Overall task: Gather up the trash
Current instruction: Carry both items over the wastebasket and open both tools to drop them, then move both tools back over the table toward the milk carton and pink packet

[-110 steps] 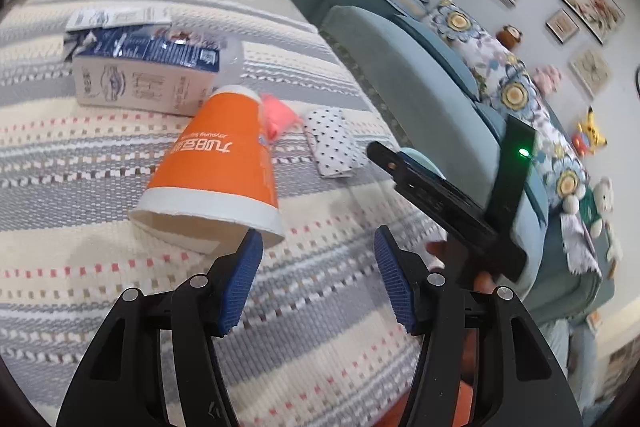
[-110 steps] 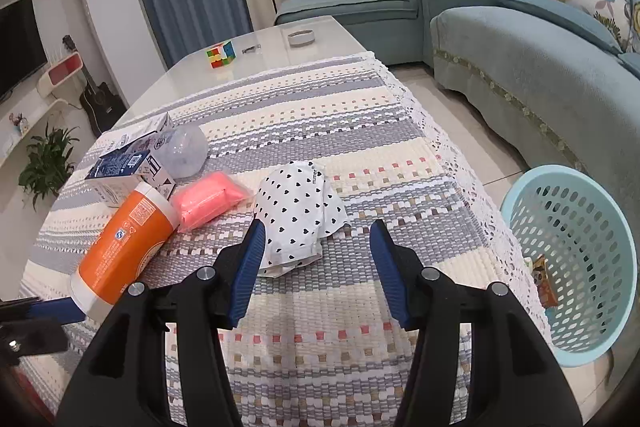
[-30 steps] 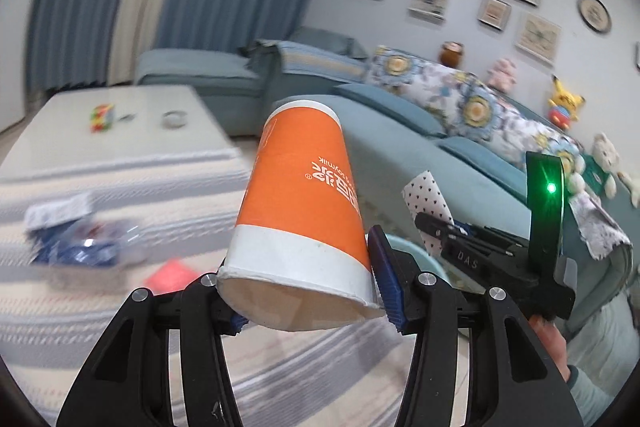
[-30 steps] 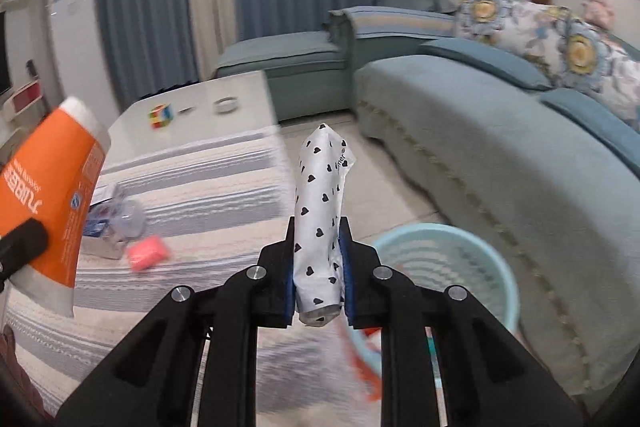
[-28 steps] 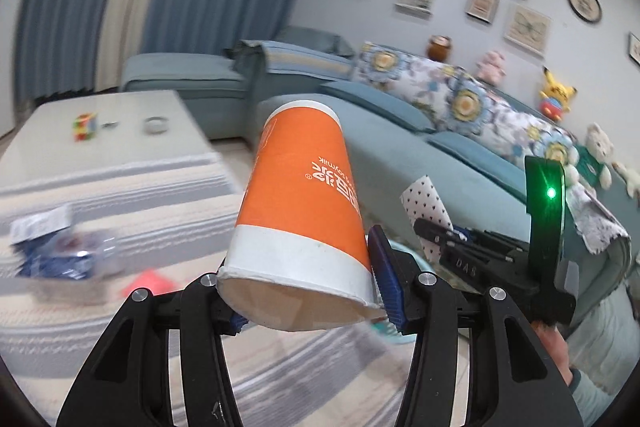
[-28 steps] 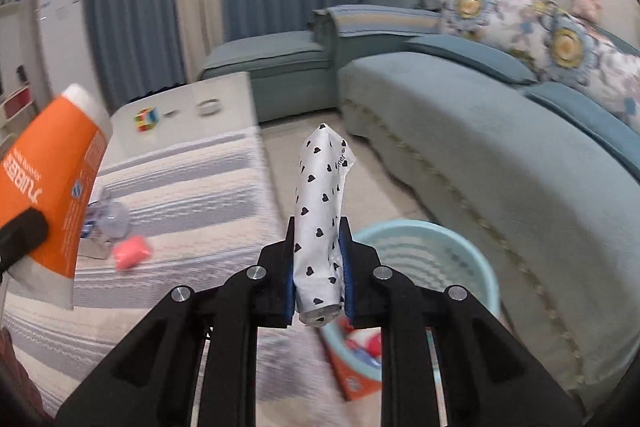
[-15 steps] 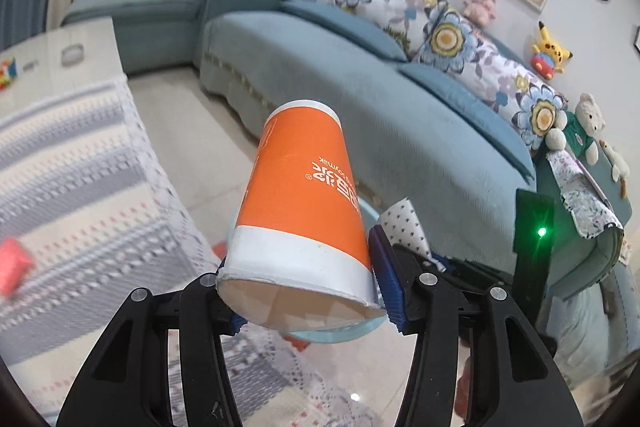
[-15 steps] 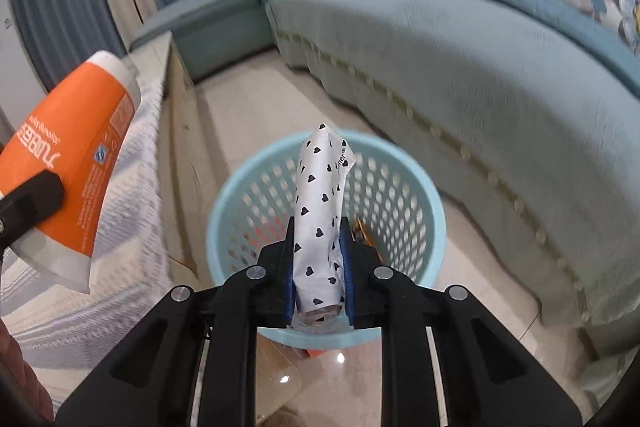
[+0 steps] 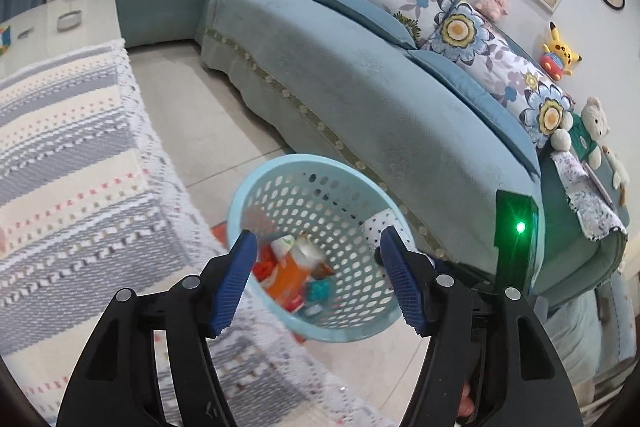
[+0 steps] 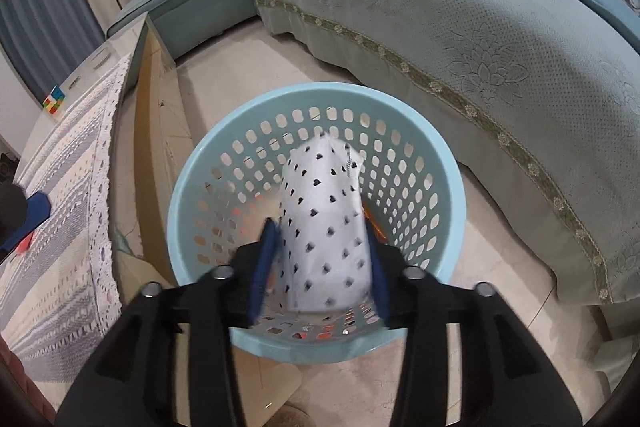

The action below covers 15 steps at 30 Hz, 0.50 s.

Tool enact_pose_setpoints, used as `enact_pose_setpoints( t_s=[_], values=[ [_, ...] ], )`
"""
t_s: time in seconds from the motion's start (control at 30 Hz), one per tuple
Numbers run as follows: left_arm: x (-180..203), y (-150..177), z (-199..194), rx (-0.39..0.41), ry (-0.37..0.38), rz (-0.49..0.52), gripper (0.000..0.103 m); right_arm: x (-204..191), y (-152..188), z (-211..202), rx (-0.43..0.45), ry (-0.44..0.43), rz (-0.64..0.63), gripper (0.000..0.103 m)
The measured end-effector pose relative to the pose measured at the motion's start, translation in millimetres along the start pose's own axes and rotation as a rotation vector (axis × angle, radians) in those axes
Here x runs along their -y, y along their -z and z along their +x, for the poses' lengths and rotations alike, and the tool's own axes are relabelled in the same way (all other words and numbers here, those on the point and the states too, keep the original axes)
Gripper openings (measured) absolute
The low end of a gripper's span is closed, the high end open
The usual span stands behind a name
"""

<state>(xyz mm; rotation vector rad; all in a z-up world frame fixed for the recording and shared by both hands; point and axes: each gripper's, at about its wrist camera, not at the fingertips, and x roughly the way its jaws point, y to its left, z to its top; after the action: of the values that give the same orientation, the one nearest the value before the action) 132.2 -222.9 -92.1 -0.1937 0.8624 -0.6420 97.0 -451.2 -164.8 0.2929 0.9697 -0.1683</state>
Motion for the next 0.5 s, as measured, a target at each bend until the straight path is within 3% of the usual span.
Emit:
enact_pose_setpoints(
  t_s=[0.23,0.5],
  values=[
    [-20,-5,-37,0.044,-0.010,-0.022,0.062,-20,-5,-17,0.022,0.002,-0.020,0.043],
    [-47,-11,-105,0.153,-0.024,-0.069,0.061,-96,-12,-71,0.103,-0.068,-0.103,0.043]
  ],
)
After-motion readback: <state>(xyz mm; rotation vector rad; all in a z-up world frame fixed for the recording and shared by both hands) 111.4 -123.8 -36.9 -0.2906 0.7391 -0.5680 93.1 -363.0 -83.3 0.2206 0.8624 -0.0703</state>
